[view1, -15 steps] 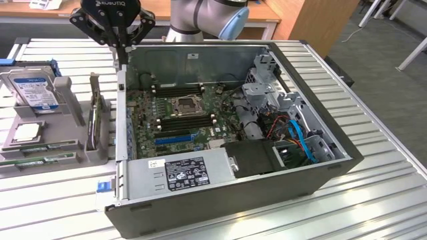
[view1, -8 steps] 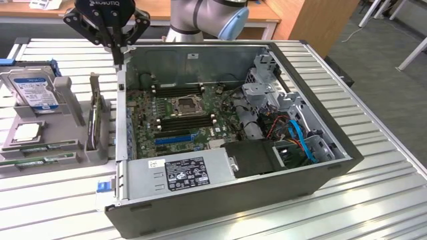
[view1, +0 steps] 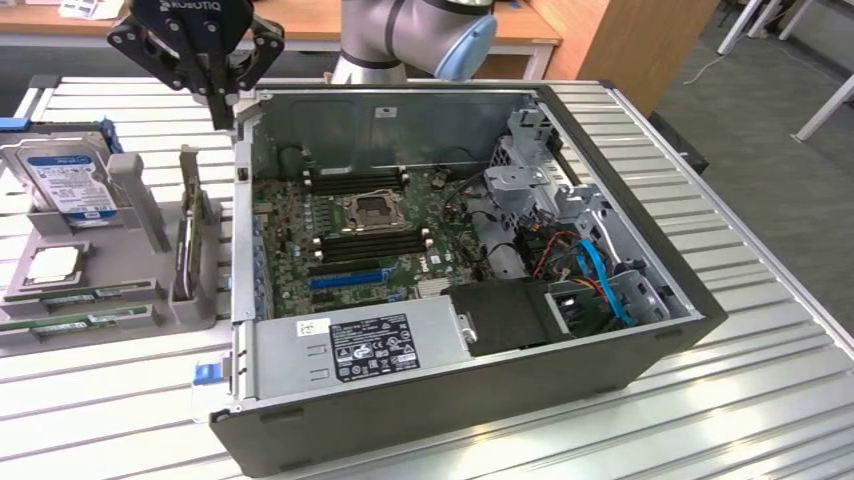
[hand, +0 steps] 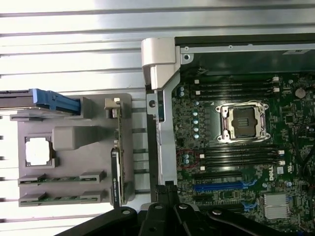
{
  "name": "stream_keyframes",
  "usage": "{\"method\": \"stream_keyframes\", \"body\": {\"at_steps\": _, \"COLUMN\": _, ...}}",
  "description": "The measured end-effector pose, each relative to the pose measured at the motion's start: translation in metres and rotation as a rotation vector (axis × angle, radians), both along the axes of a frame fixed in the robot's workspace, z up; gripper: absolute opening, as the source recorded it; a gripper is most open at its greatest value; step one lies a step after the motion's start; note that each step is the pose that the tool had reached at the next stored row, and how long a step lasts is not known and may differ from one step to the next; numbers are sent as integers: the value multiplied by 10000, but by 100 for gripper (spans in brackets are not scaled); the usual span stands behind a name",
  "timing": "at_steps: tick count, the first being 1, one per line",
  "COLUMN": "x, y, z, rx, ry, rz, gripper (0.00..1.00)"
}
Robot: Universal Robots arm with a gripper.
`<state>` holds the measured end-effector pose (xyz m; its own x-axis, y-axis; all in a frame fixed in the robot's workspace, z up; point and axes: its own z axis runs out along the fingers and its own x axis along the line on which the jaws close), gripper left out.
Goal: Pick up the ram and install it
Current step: 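Reach for the ram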
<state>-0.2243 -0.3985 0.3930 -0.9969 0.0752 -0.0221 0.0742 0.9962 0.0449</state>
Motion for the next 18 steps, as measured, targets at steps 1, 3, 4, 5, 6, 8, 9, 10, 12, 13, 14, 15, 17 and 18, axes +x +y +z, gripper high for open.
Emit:
{"method": "stream_keyframes", "body": {"at_steps": 1, "x": -15, "y": 0, "z": 0, "rx": 0, "ry": 0, "rz": 1, "gripper": 10}}
{"method": "stream_keyframes", "body": {"at_steps": 3, "x": -48, "y": 0, "z": -1, "rx": 1, "ry": -1, "rz": 3, "gripper": 10}}
{"method": "stream_keyframes", "body": {"at_steps": 4, "x": -65, "y": 0, "z": -1, "rx": 0, "ry": -1, "rz": 4, "gripper": 10}}
{"method": "stream_keyframes", "body": {"at_steps": 5, "x": -82, "y": 0, "z": -1, "rx": 0, "ry": -1, "rz": 5, "gripper": 10}}
{"method": "stream_keyframes", "body": {"at_steps": 6, "x": -99, "y": 0, "z": -1, "rx": 0, "ry": 0, "rz": 6, "gripper": 10}}
{"method": "stream_keyframes", "body": {"at_steps": 8, "x": -132, "y": 0, "z": -1, "rx": 1, "ry": -1, "rz": 9, "gripper": 10}}
{"method": "stream_keyframes", "body": {"at_steps": 9, "x": -148, "y": 1, "z": -1, "rx": 1, "ry": -1, "rz": 9, "gripper": 10}}
{"method": "stream_keyframes", "body": {"at_steps": 10, "x": -164, "y": 0, "z": -1, "rx": 1, "ry": 0, "rz": 11, "gripper": 10}}
{"method": "stream_keyframes", "body": {"at_steps": 12, "x": -196, "y": 0, "z": -2, "rx": 1, "ry": 0, "rz": 14, "gripper": 10}}
{"method": "stream_keyframes", "body": {"at_steps": 13, "x": -213, "y": 0, "z": -2, "rx": 1, "ry": 0, "rz": 15, "gripper": 10}}
{"method": "stream_keyframes", "body": {"at_steps": 14, "x": -232, "y": 0, "z": -1, "rx": 0, "ry": 0, "rz": 17, "gripper": 10}}
{"method": "stream_keyframes", "body": {"at_steps": 15, "x": -251, "y": 0, "z": -2, "rx": 0, "ry": -1, "rz": 19, "gripper": 10}}
{"method": "stream_keyframes", "body": {"at_steps": 17, "x": -290, "y": 0, "z": -1, "rx": 0, "ry": 0, "rz": 20, "gripper": 10}}
{"method": "stream_keyframes", "body": {"at_steps": 18, "x": -308, "y": 0, "z": -2, "rx": 1, "ry": 0, "rz": 21, "gripper": 10}}
